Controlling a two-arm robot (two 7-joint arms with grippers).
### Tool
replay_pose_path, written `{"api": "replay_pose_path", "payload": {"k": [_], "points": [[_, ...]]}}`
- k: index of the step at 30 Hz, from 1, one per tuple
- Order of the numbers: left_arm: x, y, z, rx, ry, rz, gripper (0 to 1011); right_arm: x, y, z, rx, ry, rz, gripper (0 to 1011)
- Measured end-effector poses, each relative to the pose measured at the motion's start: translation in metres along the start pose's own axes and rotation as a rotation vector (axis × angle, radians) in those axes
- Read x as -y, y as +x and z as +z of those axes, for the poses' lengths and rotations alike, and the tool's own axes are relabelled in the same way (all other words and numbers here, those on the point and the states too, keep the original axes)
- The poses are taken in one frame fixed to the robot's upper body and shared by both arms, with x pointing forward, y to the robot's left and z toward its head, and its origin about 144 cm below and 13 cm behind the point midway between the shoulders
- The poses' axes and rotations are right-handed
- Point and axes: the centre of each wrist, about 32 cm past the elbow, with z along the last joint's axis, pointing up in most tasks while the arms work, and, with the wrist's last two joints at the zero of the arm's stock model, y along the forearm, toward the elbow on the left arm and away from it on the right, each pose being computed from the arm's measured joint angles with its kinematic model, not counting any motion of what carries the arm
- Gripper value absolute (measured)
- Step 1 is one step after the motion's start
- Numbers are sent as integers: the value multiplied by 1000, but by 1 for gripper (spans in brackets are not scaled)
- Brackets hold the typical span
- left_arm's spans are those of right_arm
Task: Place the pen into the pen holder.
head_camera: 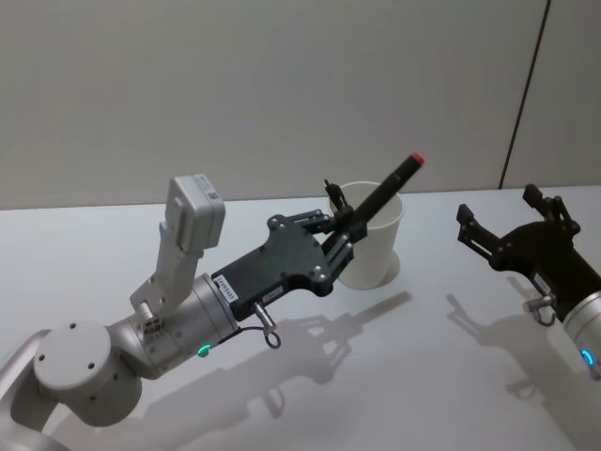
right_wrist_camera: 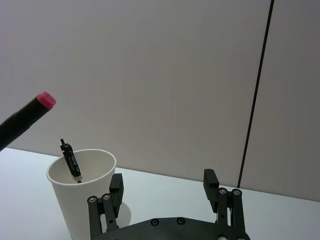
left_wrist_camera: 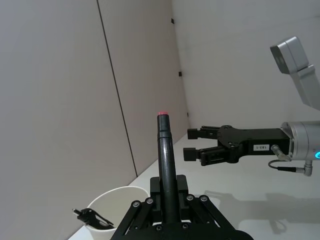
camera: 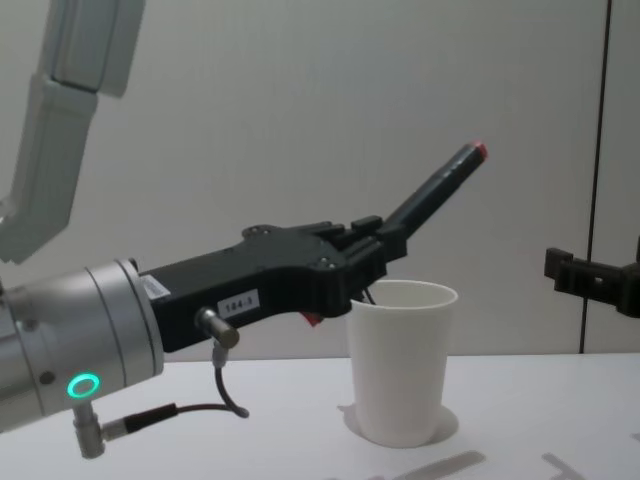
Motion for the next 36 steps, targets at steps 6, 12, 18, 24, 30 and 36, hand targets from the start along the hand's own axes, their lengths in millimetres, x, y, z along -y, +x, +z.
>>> {"api": "replay_pose_path", "payload": {"k": [6,12,18,24,30,36], "points": [[4,2,1,13,11,-36,182,0,0,0,0,0,0,1001],[6,4,1,16,13,-57,182,0,0,0,0,0,0,1001],[8,5,1,17,11,-67,182,0,0,0,0,0,0,1001],[9,6,1,15,8,-72,182,0,0,0,0,0,0,1001],[9,6,1,15,7,-75,182,0,0,0,0,0,0,1001],[10,7,1,15,6,-77,182,2,1,0,-10,0,7,1001]]}}
